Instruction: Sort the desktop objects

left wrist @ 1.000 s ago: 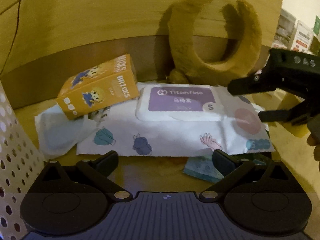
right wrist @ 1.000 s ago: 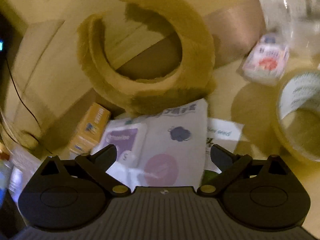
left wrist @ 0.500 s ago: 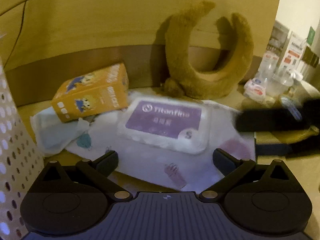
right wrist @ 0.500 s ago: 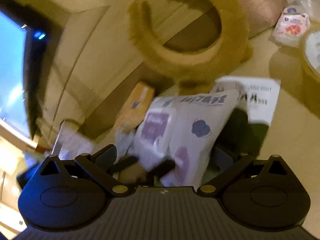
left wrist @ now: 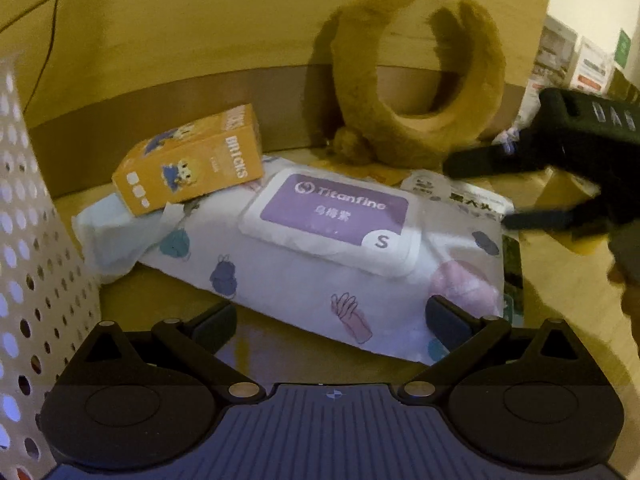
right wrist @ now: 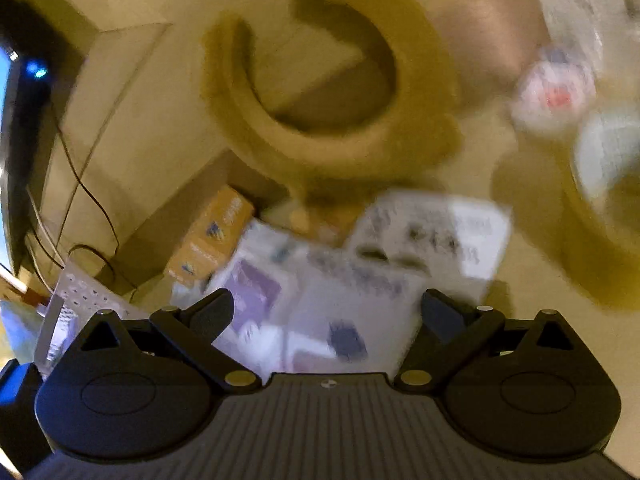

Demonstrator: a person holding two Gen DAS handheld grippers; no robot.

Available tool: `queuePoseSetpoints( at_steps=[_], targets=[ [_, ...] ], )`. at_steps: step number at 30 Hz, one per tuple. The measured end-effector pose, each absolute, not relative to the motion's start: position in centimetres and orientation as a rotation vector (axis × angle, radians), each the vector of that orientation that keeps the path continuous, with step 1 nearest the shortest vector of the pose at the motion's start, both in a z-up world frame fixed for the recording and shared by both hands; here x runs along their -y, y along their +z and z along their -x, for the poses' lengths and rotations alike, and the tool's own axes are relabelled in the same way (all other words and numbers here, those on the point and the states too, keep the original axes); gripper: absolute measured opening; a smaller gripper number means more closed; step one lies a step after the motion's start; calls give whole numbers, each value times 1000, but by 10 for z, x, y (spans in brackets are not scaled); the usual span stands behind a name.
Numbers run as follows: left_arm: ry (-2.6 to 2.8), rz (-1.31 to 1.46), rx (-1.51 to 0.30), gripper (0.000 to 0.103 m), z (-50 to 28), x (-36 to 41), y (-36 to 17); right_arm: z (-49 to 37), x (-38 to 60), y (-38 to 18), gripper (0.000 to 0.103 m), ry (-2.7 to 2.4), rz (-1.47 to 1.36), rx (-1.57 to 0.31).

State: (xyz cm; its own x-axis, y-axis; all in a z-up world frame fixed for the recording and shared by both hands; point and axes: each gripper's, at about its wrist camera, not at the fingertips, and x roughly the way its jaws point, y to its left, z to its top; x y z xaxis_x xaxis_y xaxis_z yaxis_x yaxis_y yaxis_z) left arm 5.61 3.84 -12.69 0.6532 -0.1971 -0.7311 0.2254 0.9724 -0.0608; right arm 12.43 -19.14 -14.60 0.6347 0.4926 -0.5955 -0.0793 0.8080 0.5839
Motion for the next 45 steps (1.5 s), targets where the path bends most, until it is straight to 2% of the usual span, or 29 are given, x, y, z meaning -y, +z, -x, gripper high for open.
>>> queuePoseSetpoints(
  at_steps=[4,8,18,24,33,37,40,45],
  targets=[
    [-223,16,-834,103,-59,-41,-129,-147,158,-122,100,346,-308,-731],
    [-250,26,-837,103,-64,-34,-129,-181,135,-129,100,493,-384,-867],
    [-301,38,-858,102,-70,-25,-135,-222,95,-147,102,612,-236,-979],
    [-310,50,-867,103,-65,-16,-133,-199,88,-137,102,736,-3,-1009],
    [-381,21,-851,103,-20,19,-121,-154,104,-135,102,844,65,-1092],
    [-490,-13,-904,103,2,30,-118,-134,130,-131,101,897,52,-1097],
    [-587,-116,-906,103,26,26,-110,-127,163,-122,101,826,-76,-1095],
    [-457,-216,-883,103,33,-5,-92,-101,238,-114,101,690,-311,-1065]
  ],
)
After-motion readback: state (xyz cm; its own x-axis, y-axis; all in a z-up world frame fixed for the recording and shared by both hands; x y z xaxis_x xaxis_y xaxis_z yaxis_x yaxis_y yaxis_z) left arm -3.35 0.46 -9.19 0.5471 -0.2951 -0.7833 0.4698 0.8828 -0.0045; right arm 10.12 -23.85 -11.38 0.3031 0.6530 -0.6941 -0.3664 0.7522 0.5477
